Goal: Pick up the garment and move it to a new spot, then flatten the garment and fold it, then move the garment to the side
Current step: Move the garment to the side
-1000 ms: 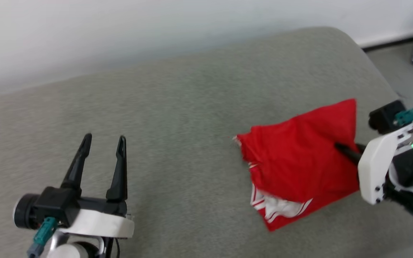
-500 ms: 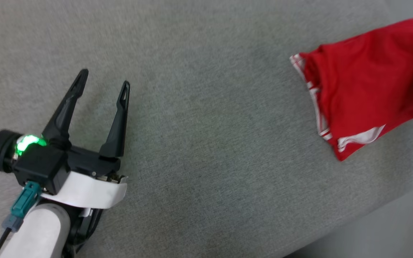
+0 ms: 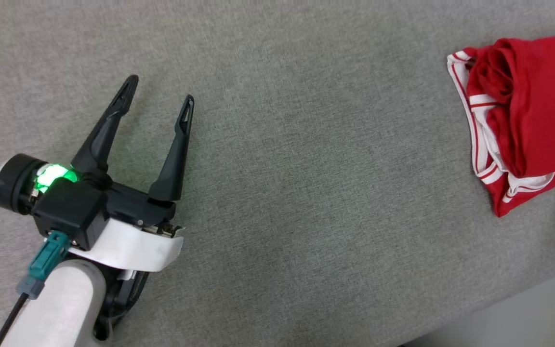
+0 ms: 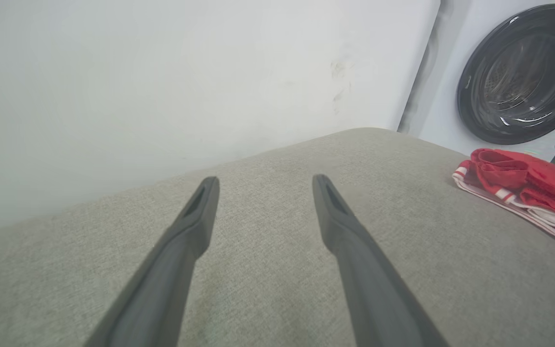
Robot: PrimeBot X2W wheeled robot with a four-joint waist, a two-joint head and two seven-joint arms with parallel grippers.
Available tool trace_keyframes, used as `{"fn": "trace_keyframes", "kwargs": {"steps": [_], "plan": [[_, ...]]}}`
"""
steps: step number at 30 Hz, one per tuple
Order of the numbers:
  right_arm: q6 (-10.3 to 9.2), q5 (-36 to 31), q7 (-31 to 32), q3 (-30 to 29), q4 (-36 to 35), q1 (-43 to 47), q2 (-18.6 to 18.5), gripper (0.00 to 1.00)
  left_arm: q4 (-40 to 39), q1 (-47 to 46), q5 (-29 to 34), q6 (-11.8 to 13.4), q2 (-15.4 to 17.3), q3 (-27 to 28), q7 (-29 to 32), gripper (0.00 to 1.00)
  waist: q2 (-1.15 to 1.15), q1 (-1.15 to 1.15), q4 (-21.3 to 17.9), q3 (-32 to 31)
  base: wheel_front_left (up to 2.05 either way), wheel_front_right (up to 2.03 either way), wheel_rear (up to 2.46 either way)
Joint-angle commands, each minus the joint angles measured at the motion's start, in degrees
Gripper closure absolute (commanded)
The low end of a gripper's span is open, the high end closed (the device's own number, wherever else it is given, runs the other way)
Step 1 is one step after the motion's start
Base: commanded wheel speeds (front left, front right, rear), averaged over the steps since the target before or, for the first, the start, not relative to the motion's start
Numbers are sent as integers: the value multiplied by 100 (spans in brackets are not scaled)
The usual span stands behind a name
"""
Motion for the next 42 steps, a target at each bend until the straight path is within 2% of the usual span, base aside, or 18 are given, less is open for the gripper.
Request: {"fn": "trace_keyframes", "kwargs": {"steps": [1,8,17,24,31,36,42], "plan": [[-4,-123,-100,-102,-4,-18,67,0,46,94,-35,29,-24,-12,-45,0,0,-1,26,-183,0,0,0],[-4,-520,-491,-594,-563,487,297,0,387,416,-180,155,-282,-108,-293,0,0,-1,162,-957,0,0,0],[-4,-576,-565,-721,-2114,1871,968,0,796,1048,-394,446,-556,-46,-537,0,0,-1,543,-1987,0,0,0],[-4,-521,-528,-423,-3048,2874,1552,0,1034,1500,-495,620,-679,20,-630,0,0,-1,929,-2491,0,0,0],[-4,-472,-662,203,-3594,3307,1952,0,1229,1729,-544,697,-678,199,-711,0,0,-1,1354,-2784,0,0,0],[-4,-443,-701,508,-3815,3506,2090,0,1381,1940,-616,724,-660,354,-731,0,0,-1,1566,-3023,0,0,0],[-4,-352,-649,694,-3973,3879,2133,0,1525,2255,-626,717,-647,461,-755,0,0,-1,1612,-3332,0,0,0]]}}
